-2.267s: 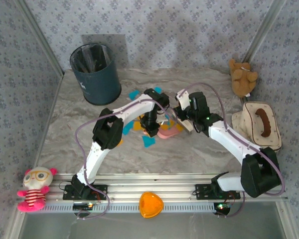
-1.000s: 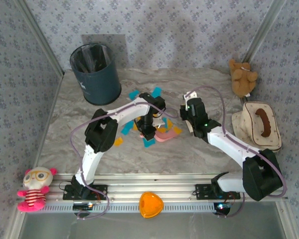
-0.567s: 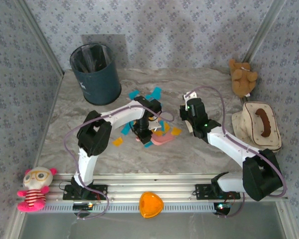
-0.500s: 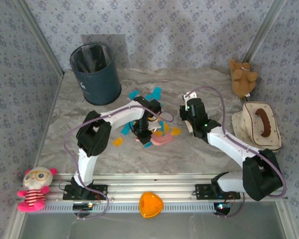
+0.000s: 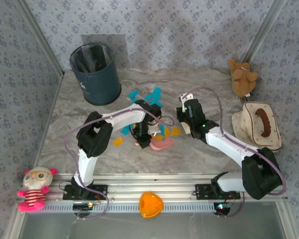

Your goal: Sweep away the paper scraps from the table

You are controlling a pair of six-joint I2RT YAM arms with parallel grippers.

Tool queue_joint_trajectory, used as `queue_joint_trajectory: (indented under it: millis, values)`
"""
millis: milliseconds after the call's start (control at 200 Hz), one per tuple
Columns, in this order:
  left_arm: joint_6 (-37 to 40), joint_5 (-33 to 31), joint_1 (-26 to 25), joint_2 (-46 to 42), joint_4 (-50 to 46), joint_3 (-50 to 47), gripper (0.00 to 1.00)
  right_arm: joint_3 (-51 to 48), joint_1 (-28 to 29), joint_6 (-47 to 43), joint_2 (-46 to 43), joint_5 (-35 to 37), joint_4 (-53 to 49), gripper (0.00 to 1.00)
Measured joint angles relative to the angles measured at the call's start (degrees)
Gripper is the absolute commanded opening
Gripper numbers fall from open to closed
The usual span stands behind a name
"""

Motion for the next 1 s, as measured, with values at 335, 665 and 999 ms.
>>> queue_joint_trajectory:
  millis: [335,665,999]
  values:
    - [-0.1,-1.1,0.0,2.3,0.2,2.3,0.00,0.0,0.9,1.8,0.5,-2.4,0.2,0.00]
    - [-0.4,-1.8,0.1,4.2,0.2,5.7,0.00,0.0,1.1,2.9,0.4,-7.7,0.5,0.00]
    - [-0.5,-1.7,0.2,5.1,0.4,6.8,0.00,0.0,1.4,2.9,-1.1,-13.2,0.4,0.00]
